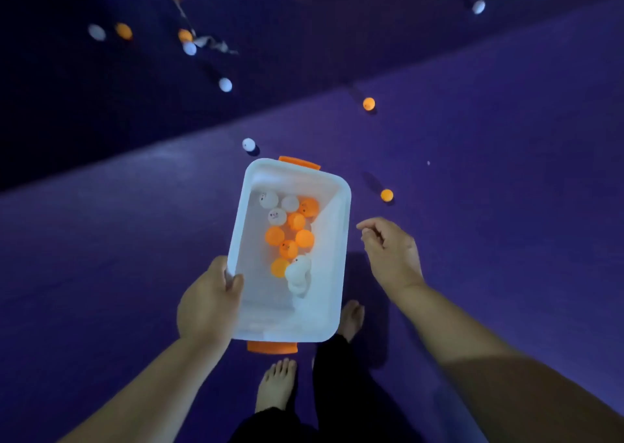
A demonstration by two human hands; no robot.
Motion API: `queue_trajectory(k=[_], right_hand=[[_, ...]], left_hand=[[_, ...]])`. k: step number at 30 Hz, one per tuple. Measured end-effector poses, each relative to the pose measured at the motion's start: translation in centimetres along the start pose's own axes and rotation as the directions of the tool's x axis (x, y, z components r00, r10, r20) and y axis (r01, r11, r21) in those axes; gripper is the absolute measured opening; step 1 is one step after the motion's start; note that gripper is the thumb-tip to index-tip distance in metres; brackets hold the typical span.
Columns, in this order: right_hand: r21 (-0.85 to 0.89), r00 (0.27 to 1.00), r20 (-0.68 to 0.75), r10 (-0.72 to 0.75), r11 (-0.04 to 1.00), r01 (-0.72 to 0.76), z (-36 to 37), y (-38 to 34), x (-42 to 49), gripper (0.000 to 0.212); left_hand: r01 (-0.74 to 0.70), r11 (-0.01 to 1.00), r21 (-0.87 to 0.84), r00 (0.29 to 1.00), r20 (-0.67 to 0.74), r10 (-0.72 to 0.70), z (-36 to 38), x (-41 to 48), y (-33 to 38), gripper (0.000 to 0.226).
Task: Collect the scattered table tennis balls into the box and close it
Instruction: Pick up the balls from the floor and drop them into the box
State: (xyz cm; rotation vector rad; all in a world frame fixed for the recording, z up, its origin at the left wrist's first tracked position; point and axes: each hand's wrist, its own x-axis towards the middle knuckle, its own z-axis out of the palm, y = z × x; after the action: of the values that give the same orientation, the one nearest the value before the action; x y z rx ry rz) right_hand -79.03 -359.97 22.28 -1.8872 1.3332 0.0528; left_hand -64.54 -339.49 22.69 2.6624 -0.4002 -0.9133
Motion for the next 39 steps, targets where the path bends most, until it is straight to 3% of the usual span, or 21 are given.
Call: queue_trajectory(k=[4, 10, 18, 24, 27, 33, 39], right_hand=[[0.032, 0.999, 0.042, 0.031, 0.999, -0.033, 0.5, -1.3, 3.4, 0.021], [0.008, 0.966, 0.067, 0.25, 0.968, -0.251, 0.3, 0.6, 9.3, 0.023], [-0.073, 0.936, 0.069, 0.344, 0.938, -0.339, -2.6, 0.4, 15.0, 0.023], [-0.08, 0.936, 0.057, 0.347, 0.936, -0.342, -2.3, -2.6, 17.4, 0.021], [-0.103, 0.934, 0.074, 0.35, 0.934, -0.342, -0.8, -5.1, 19.1, 0.022], [0.169, 0.844, -0.048, 0.534, 0.837, -0.52, 4.4, -10.6, 23.1, 0.026], [0.338, 0.749, -0.258, 0.611, 0.783, -0.522, 9.2, -14.3, 28.4, 0.027]], left_hand=[[0.082, 0.997, -0.01, 0.996, -0.029, -0.082, -0.8, 2.4, 0.9, 0.028], [0.117, 0.992, 0.047, 0.992, 0.034, -0.118, 0.1, 8.6, 4.2, 0.016], [0.035, 0.997, 0.064, 0.997, 0.06, -0.038, -0.5, 17.5, 10.1, 0.017], [-0.028, 0.996, 0.089, 1.0, 0.012, 0.027, -3.5, 22.3, 14.0, 0.022], [-0.047, 0.996, 0.075, 0.997, 0.057, 0.043, -4.7, 25.9, 14.5, 0.023], [-0.078, 0.994, 0.071, 0.984, 0.168, 0.065, -6.8, 34.6, 12.9, 0.028], [-0.217, 0.976, 0.018, 0.953, 0.219, 0.208, -6.9, 40.5, 15.4, 0.022]])
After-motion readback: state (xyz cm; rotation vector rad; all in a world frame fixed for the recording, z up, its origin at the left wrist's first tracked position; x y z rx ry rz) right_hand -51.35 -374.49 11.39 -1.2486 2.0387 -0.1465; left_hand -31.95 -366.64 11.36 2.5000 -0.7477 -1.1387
